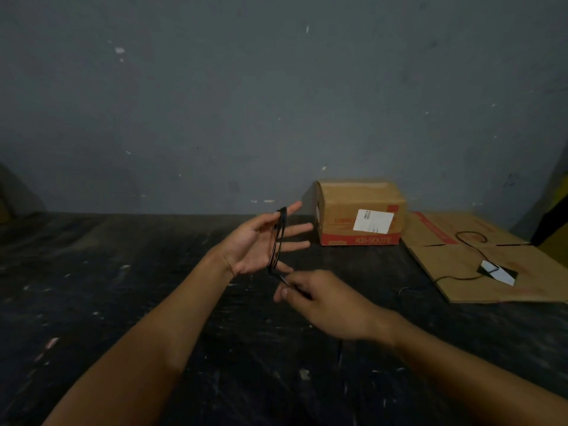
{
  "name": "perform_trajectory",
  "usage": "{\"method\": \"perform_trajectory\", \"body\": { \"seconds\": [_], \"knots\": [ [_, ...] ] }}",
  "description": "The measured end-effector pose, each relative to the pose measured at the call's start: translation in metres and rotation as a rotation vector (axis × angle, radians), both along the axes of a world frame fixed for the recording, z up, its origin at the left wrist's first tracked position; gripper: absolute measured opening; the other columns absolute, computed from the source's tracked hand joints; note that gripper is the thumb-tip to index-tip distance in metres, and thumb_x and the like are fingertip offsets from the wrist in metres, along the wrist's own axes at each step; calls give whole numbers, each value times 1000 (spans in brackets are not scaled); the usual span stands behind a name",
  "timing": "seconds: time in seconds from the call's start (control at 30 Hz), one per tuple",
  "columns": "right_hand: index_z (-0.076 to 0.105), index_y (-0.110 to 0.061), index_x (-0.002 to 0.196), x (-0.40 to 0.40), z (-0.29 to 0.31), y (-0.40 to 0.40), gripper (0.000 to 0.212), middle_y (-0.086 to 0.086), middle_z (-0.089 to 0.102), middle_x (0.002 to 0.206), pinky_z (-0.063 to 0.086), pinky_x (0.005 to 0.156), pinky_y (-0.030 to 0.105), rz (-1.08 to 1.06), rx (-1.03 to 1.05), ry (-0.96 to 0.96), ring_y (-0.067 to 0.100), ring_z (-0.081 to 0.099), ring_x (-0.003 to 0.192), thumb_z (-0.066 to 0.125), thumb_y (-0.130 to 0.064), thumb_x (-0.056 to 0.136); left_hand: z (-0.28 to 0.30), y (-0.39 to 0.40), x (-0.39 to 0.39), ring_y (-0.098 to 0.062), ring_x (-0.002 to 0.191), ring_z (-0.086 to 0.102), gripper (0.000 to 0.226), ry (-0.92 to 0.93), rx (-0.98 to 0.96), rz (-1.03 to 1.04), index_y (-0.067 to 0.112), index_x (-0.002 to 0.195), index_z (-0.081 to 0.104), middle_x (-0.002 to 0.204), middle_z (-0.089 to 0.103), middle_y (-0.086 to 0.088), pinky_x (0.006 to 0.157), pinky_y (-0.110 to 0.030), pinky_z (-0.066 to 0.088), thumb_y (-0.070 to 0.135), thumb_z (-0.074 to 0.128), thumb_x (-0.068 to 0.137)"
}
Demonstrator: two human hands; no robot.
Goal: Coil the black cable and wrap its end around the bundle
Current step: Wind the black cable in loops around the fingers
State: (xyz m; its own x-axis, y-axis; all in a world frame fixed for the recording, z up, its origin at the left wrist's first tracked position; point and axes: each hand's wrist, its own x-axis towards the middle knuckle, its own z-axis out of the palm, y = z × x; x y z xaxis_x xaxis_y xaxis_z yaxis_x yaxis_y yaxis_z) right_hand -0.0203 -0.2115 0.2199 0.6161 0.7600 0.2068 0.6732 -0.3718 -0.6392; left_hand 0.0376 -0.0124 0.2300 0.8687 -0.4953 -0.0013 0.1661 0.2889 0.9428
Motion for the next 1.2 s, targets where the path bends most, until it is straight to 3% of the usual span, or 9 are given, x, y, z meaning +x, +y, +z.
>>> {"method": "perform_trajectory", "body": {
  "seconds": [0.13, 0.3, 0.47, 0.6, 0.7, 0.83, 0.97, 1.1, 1.2],
  "knots": [
    [65, -39, 92, 12, 44, -13, 17, -16, 68, 68, 41, 46, 16, -80, 2, -106, 3, 55, 50, 54, -26, 95, -13, 4, 0, -30, 120, 57, 52, 30, -31, -84, 38, 143, 44, 140, 57, -9, 94, -59, 43, 39, 48, 92],
    [75, -18, 100, 46, 93, -28, 15, -1, 74, 90, 45, 60, 10, -269, -39, -248, 4, 61, 71, 65, -18, 88, -22, 0, -5, -35, 139, 38, 52, 62, 25, -108, 38, 143, 43, 149, 47, -9, 84, -55, 50, 41, 47, 92],
    [74, -13, 94, 65, 122, -38, 12, -14, 61, 62, 33, 37, 12, -222, -57, -7, 5, 44, 43, 71, -11, 83, -18, -15, -16, -36, 140, 37, 52, 116, 17, -187, 36, 140, 49, 150, 44, -12, 83, -56, 54, 38, 55, 88],
    [74, -15, 95, 80, 129, -47, 10, -6, 64, 79, 35, 44, 18, -138, -118, 72, 9, 42, 50, 68, -16, 87, -12, -25, -26, -34, 138, 40, 48, 109, 71, -238, 37, 134, 55, 150, 45, -11, 84, -51, 54, 38, 55, 86],
    [73, -18, 95, 90, 118, -46, 9, -10, 69, 89, 43, 63, 13, -167, -121, -141, -1, 62, 73, 66, -20, 88, -7, -29, -30, -34, 138, 41, 47, 88, 85, -279, 38, 137, 52, 151, 44, -10, 90, -52, 50, 39, 51, 89],
    [73, -13, 95, 104, 91, -45, 15, 3, 71, 95, 47, 80, 28, -201, -33, -225, 13, 63, 88, 66, -24, 88, 2, -34, -33, -37, 142, 33, 51, 42, 44, -369, 37, 147, 37, 155, 37, -12, 101, -62, 32, 39, 44, 96],
    [70, -19, 92, 109, 53, -45, 15, -6, 69, 85, 47, 72, 15, -139, 165, -39, 0, 62, 75, 56, -19, 95, 9, -38, -34, -41, 144, 26, 52, -24, -26, -450, 37, 150, 31, 157, 31, -14, 104, -71, 20, 39, 39, 98],
    [65, -22, 111, 96, -3, -38, 24, 3, 67, 111, 56, 87, 32, -41, 322, 153, 10, 65, 101, 46, -13, 98, 17, -40, -31, -43, 144, 24, 51, -65, -115, -432, 35, 148, 34, 156, 33, -14, 100, -71, 24, 38, 40, 98],
    [67, -29, 104, 81, -37, -21, 28, 9, 69, 92, 55, 69, 38, -137, 368, 302, 22, 64, 78, 39, -24, 102, 22, -39, -27, -43, 143, 25, 50, -90, -122, -392, 35, 148, 35, 155, 35, -14, 99, -73, 24, 38, 38, 98]
  ]
}}
